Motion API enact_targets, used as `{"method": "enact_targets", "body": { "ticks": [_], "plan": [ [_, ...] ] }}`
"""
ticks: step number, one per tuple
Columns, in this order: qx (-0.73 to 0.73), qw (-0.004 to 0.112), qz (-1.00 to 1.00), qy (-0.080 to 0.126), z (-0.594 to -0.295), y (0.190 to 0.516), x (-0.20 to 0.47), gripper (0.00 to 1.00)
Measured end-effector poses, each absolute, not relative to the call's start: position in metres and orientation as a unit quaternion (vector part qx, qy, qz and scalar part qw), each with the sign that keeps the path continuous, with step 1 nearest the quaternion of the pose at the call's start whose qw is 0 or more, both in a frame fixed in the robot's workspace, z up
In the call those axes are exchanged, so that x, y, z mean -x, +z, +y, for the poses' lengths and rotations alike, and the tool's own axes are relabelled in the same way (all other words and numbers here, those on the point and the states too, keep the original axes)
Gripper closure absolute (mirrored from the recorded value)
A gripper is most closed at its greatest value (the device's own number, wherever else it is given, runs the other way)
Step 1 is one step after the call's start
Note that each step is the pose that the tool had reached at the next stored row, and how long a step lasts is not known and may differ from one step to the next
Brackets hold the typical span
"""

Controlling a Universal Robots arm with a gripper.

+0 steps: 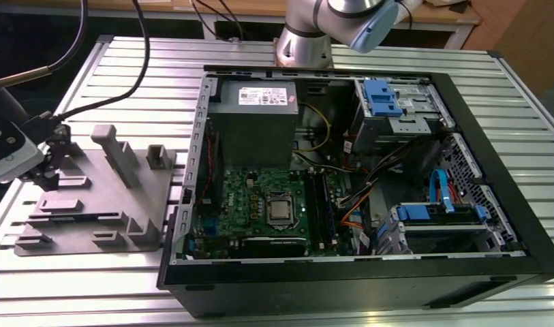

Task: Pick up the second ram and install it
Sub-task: 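Pick up the second ram and move it above second insertion slot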

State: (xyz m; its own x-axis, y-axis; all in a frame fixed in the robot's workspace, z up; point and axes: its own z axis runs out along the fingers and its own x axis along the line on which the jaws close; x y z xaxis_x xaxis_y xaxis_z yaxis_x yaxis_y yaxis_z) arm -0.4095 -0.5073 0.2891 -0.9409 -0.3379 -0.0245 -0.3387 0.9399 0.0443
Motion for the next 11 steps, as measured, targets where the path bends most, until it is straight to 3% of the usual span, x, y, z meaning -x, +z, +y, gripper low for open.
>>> {"method": "enact_targets", "body": {
  "ticks": [11],
  "plan": [
    [0.270,0.006,0.963,0.025,-0.5073,0.2849,0.4095,0.93]
  ]
}}
